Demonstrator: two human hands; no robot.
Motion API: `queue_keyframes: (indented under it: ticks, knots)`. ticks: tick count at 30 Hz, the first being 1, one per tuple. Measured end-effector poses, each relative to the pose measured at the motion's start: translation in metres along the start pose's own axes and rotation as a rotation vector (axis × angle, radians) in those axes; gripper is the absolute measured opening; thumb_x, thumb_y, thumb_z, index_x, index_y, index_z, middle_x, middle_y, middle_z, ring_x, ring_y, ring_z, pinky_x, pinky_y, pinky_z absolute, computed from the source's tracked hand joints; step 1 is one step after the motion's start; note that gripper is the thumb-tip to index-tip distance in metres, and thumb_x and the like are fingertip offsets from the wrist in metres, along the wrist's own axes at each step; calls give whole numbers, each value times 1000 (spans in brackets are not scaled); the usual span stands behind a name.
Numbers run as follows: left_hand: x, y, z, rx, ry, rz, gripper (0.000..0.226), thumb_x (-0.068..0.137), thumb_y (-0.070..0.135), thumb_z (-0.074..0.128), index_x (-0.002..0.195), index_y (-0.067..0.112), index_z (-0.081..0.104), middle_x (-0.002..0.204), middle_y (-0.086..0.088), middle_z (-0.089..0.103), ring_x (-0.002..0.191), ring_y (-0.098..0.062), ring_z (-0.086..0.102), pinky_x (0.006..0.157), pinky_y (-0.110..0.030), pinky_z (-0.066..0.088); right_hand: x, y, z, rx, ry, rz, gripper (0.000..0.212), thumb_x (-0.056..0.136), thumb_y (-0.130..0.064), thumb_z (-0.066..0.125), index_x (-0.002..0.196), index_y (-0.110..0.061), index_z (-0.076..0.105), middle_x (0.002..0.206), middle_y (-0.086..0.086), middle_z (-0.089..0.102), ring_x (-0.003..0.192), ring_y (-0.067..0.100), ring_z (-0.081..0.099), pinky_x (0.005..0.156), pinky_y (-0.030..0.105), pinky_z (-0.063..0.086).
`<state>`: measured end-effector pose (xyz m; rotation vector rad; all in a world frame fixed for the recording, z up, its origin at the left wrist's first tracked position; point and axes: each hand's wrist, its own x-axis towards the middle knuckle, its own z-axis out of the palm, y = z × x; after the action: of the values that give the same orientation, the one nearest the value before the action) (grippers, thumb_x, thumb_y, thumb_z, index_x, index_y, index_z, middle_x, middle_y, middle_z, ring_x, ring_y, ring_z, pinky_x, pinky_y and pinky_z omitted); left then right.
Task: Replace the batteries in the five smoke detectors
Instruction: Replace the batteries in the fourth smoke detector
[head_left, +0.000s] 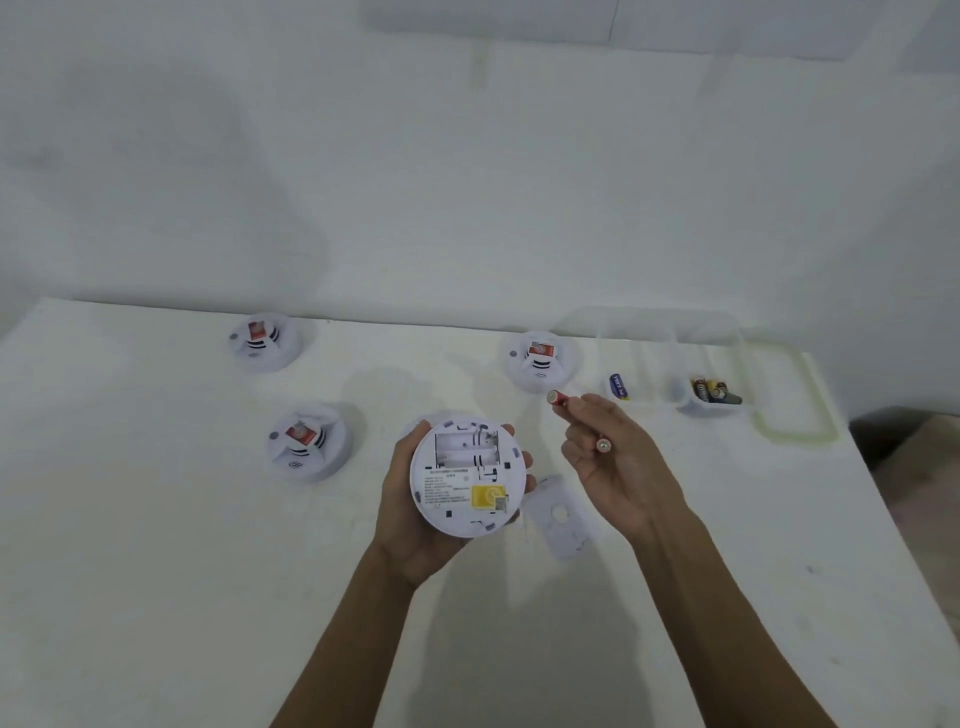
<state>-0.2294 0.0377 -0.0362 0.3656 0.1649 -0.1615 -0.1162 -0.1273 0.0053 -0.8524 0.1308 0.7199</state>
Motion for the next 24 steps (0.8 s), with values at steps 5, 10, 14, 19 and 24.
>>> queue_keyframes:
  ticks: [5, 10, 14, 19, 24]
  knots:
    - [-14, 14, -9, 43, -85, -66, 67, 90, 49, 51, 137, 2, 45, 135, -26, 49, 124, -43, 48, 103, -49, 37, -11, 17, 19, -14, 17, -108, 24, 88, -4, 60, 112, -1, 55, 106, 25, 63, 45, 8, 36, 46, 16, 40]
    - [-16, 20, -18, 32, -105, -88, 66, 89, 47, 54, 137, 3, 44, 135, -25, 49, 123, -42, 48, 104, -51, 38, -27, 31, 47, -203, 92, -289, 29, 85, 0, 64, 114, 3, 59, 91, 22, 63, 51, 14, 33, 50, 21, 37]
    - [-21, 23, -14, 55, -32, -38, 64, 74, 48, 72, 121, 8, 62, 120, -22, 62, 108, -39, 60, 92, -49, 49, -38, 36, 72, -781, 94, -600, 14, 82, -4, 70, 95, -10, 67, 87, -1, 73, 52, 11, 45, 51, 20, 42]
    - [-23, 24, -12, 147, 32, 102, 60, 63, 52, 78, 110, 17, 70, 113, -16, 66, 98, -33, 65, 87, -50, 52, -38, 46, 83, -1208, -50, -762, 14, 84, -11, 71, 89, -23, 66, 75, -26, 64, 56, 2, 55, 53, 7, 41]
    - [-23, 26, -19, 242, 67, 106, 59, 63, 58, 75, 108, 21, 72, 115, -14, 67, 99, -31, 65, 90, -50, 51, -33, 46, 81, -1430, -190, -914, 11, 84, -7, 69, 94, -12, 69, 84, -22, 58, 70, -14, 52, 64, 0, 36]
